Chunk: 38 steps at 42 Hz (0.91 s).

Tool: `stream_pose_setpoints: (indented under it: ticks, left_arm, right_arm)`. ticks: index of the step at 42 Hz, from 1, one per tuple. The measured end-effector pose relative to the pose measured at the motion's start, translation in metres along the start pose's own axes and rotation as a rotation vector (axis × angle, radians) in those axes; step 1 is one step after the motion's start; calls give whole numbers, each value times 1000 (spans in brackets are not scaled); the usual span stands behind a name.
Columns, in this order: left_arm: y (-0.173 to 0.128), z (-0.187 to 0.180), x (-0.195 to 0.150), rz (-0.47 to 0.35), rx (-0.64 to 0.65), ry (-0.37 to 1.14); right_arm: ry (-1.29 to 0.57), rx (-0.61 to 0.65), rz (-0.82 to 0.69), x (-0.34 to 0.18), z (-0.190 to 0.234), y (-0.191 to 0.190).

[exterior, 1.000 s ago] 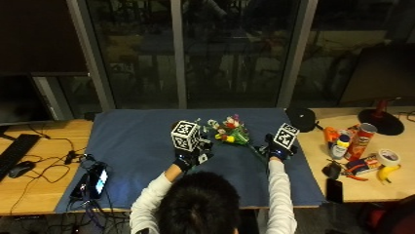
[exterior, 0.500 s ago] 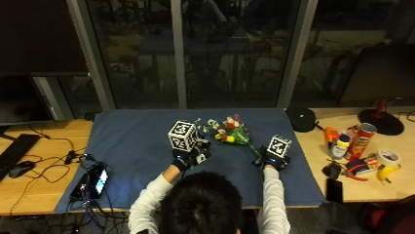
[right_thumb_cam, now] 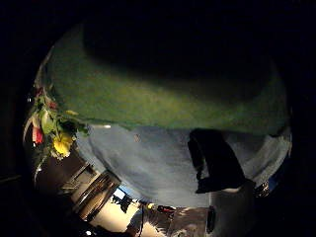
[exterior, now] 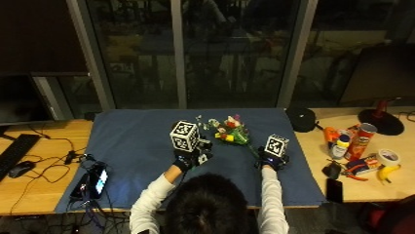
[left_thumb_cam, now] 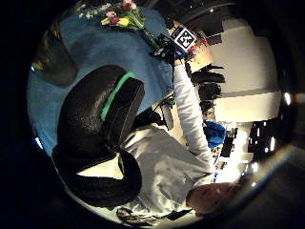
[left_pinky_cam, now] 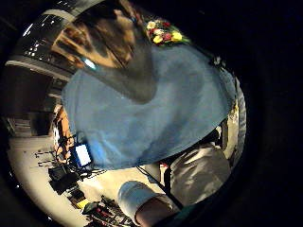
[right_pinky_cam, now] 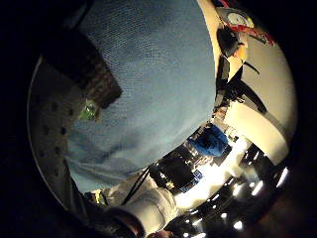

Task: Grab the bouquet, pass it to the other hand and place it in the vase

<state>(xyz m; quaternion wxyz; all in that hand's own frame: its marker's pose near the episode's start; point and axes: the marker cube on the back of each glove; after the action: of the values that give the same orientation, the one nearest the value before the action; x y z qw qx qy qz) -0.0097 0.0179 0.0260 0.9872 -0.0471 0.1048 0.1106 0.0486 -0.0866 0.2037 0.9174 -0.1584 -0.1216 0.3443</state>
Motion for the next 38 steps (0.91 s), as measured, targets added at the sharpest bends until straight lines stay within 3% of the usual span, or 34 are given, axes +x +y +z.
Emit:
stream_pose_setpoints:
  ticks: [17,23,27,33,38]
  left_arm:
    - [4,-11,-1,-11,-1,-15]
    - [4,-18,0,-15,2,-21]
    - [4,-24,3,-18,9,-30]
    - [5,-29,6,-22,7,-48]
    - [0,-28,7,-20,-1,-37]
  right_arm:
    - [-158,101,86,3,-3,-11]
    - [-247,50,-7,-1,3,-10]
    - [-284,140,-49,-3,2,-4]
    - [-347,390,-47,-3,-15,1]
    - [-542,448,-182,-13,-38,15]
